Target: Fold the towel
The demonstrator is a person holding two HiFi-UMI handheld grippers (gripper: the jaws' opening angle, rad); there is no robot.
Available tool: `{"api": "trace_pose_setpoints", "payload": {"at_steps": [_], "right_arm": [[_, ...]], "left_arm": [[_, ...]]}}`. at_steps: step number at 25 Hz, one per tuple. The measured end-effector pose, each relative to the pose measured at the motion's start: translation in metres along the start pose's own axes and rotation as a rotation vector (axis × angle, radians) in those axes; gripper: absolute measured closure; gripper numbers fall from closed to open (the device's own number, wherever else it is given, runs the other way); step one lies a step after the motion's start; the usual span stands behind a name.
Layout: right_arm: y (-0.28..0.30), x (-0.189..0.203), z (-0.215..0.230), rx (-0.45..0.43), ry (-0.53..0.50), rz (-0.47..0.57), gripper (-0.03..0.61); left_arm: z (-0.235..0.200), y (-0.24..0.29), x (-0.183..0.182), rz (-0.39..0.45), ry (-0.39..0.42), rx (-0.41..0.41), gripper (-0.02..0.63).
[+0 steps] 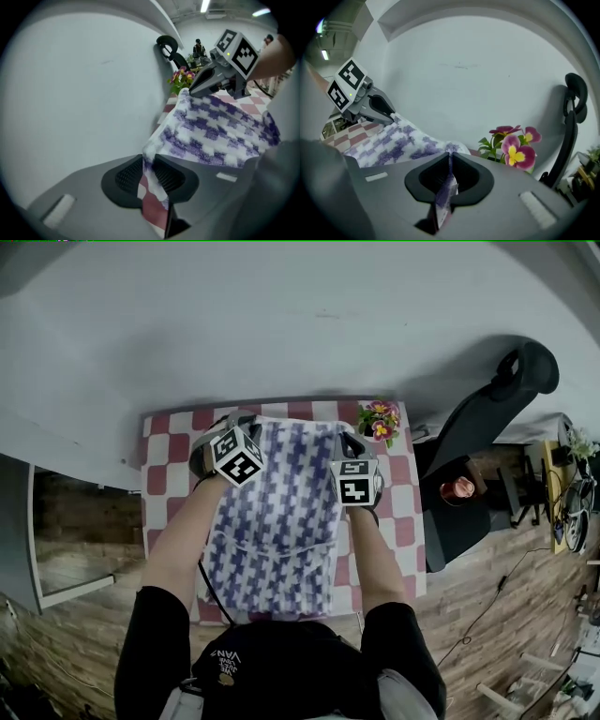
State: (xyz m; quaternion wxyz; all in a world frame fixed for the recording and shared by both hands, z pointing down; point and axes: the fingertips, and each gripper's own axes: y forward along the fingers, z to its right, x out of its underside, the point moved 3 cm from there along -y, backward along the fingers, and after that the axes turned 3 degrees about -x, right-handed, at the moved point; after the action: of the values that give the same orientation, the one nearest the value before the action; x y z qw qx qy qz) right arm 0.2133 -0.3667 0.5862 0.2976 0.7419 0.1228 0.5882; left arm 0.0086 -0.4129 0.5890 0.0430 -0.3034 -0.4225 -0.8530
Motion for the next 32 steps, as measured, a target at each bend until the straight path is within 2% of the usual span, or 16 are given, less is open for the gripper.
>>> {"api": "trace_pose_setpoints", "payload": {"at_steps": [1,3,4,9,12,14,16,19,22,25,28,30,32], "right_arm": [[0.005,0.006,0.001,0.001,0.007,-0.021,0.549],[0.009,0.018,0.005,-0.002,0.039,-0.056,0.527],[0.008,0.022,0.007,-0.003,0.056,-0.061,0.500],[-0.025,0.026,0.006,-0.058,0.113,0.004,0.469],[-0.052,0.030,-0.010,-0.171,0.138,0.059,0.469],[-0.072,0.034,-0.028,-0.292,0.150,0.094,0.469],[-0.093,0.043,-0.047,-0.414,0.144,0.099,0.469],[-0.121,0.061,-0.070,-0.543,0.116,0.058,0.454],[-0.143,0.080,-0.091,-0.642,0.107,0.031,0.422],[-0.160,0.093,-0.107,-0.687,0.061,0.024,0.382],[-0.169,0.106,-0.119,-0.703,-0.035,-0.022,0.362],[-0.171,0.119,-0.126,-0.728,-0.091,-0.085,0.348],[-0.170,0.131,-0.131,-0.750,-0.099,-0.139,0.345]], "left_arm": [[0.001,0.006,0.005,-0.026,-0.027,0.018,0.555],[0.001,0.010,0.013,-0.052,-0.082,0.028,0.450],[0.000,0.009,0.017,-0.055,-0.100,0.024,0.423],[-0.014,-0.015,0.036,-0.042,-0.150,-0.017,0.420],[-0.028,-0.028,0.055,-0.079,-0.182,-0.026,0.411],[-0.028,-0.038,0.060,-0.053,-0.211,0.009,0.411],[-0.018,-0.054,0.054,0.036,-0.221,0.082,0.412],[0.015,-0.077,0.052,0.167,-0.235,0.271,0.411],[0.053,-0.103,0.063,0.220,-0.235,0.469,0.394],[0.086,-0.126,0.087,0.205,-0.164,0.594,0.370],[0.110,-0.141,0.114,0.152,-0.084,0.659,0.351],[0.122,-0.148,0.127,0.128,-0.077,0.692,0.348],[0.133,-0.152,0.136,0.114,-0.080,0.720,0.348]]}}
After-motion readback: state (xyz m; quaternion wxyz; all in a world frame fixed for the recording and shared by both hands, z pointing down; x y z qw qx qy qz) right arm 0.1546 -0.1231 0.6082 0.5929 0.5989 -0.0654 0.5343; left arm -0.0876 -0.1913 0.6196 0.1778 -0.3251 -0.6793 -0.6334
